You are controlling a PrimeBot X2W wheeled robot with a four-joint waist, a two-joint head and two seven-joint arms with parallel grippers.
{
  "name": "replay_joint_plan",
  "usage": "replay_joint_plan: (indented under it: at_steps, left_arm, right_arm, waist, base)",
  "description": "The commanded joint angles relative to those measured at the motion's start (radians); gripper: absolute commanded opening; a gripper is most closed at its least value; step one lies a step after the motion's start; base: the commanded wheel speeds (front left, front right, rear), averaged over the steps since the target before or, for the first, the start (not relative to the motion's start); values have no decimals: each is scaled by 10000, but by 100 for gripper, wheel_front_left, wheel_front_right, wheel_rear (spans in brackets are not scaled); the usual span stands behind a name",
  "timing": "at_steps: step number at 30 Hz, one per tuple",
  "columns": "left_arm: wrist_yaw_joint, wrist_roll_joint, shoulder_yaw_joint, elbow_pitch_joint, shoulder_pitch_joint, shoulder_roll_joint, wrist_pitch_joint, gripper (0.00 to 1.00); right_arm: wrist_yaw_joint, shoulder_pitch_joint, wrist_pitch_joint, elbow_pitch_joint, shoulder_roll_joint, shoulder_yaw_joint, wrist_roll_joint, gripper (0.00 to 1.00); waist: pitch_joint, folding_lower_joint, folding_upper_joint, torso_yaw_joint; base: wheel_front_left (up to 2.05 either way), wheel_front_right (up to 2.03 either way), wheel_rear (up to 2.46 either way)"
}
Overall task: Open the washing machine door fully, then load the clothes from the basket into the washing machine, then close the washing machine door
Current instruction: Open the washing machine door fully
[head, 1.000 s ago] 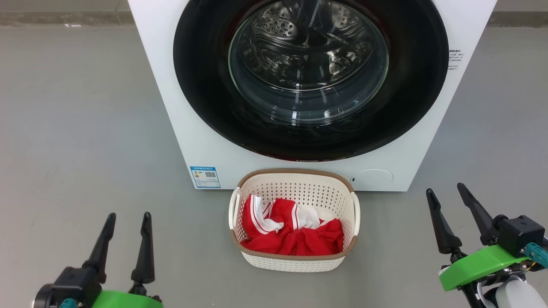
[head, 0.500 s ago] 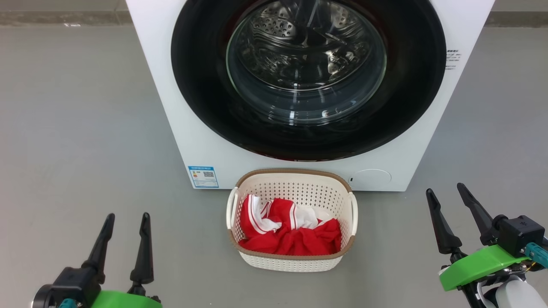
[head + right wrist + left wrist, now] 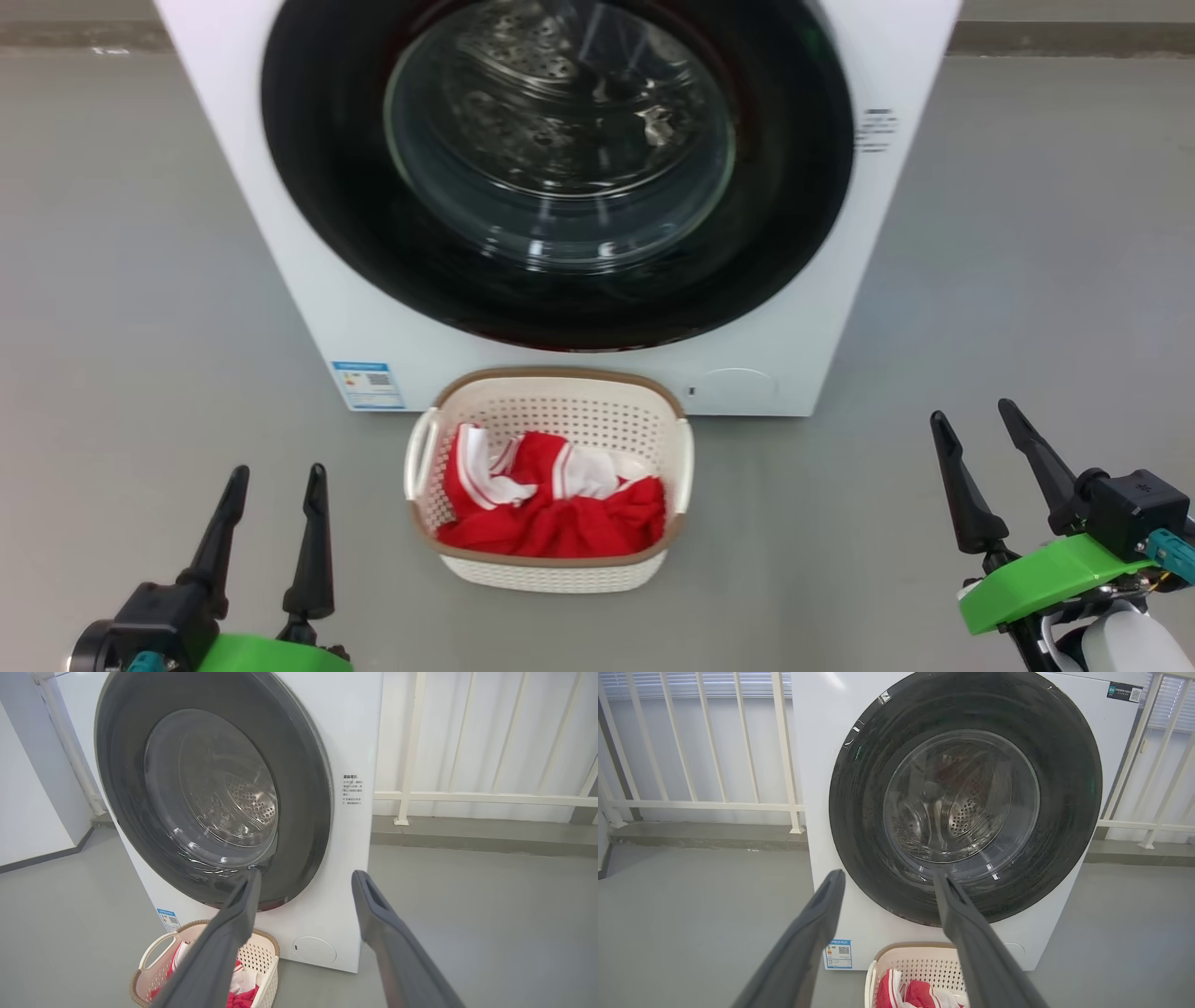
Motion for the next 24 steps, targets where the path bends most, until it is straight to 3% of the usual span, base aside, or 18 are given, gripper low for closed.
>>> replay_joint_plan:
  at_steps: [1, 11, 24]
  left_arm:
    - [-26, 25, 318, -263, -417, 154, -92, 100]
    - [-21, -77, 327, -299, -426, 154, -92, 100]
    - [-26, -106, 267, -318, -424, 154, -92, 100]
  right_arm:
    - [88, -303, -120, -263, -116, 169, 26, 100]
    - [88, -274, -120, -290, -97, 122, 24, 100]
    - [88, -254, -120, -296, -111, 112, 43, 100]
  waist:
    - [1, 0, 0, -4]
    - [35, 0, 0, -37]
    - [71, -1, 0, -10]
  base:
    - [123, 123, -246]
    - [86, 86, -173]
    - [9, 9, -18]
